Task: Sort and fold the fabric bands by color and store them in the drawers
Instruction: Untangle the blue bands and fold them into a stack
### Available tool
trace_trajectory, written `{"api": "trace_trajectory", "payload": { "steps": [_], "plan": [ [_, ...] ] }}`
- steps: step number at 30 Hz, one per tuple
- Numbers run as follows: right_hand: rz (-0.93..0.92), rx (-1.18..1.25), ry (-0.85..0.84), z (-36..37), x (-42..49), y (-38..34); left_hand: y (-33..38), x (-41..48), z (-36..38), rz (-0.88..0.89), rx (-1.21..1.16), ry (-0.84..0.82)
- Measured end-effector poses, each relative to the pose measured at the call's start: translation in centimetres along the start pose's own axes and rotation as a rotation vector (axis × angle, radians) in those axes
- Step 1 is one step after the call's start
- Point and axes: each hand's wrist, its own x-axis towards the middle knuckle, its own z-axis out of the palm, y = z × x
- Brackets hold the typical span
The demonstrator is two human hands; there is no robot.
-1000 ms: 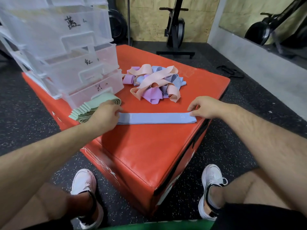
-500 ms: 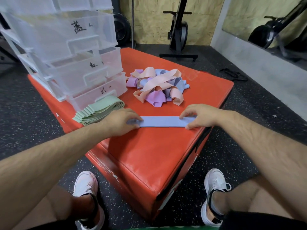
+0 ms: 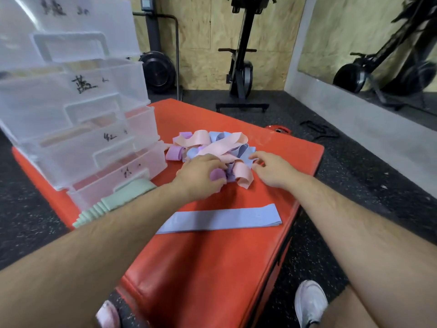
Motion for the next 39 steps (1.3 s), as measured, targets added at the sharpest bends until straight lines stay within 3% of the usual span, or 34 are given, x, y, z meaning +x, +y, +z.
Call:
{"api": "trace_trajectory", "payload": {
  "steps": [7,21,24,27,32,39],
  "plan": [
    [0.062,0.114,0.026,2.1,5.1,-0.8,1.4,4.8,1.9,-0.148,-0.009,0.136],
    [0.113,0.139,0.005,2.8,5.1,-0.2,0.9,4.3,1.6,-0.202,0.066,0.072],
    [0.103,-0.028,-0.087,3.3,5.0,-0.4,0.9,4.1,1.5,-0.181,0.109,0.121],
    [0.13,-0.112,-0.125,3.5,5.1,-0.2,1.2,4.2,1.1,-0.131,0.13,0.057],
    [0.112,0.077,0.082,1.3,5.3,0.0,1.1,4.0,1.0,-0.154,0.129,0.041],
    [-0.075,0.284,0.412,-4.6,3.9,-2.7,0.9,4.3,0.2,-0.175,0.151,0.0]
  ]
}}
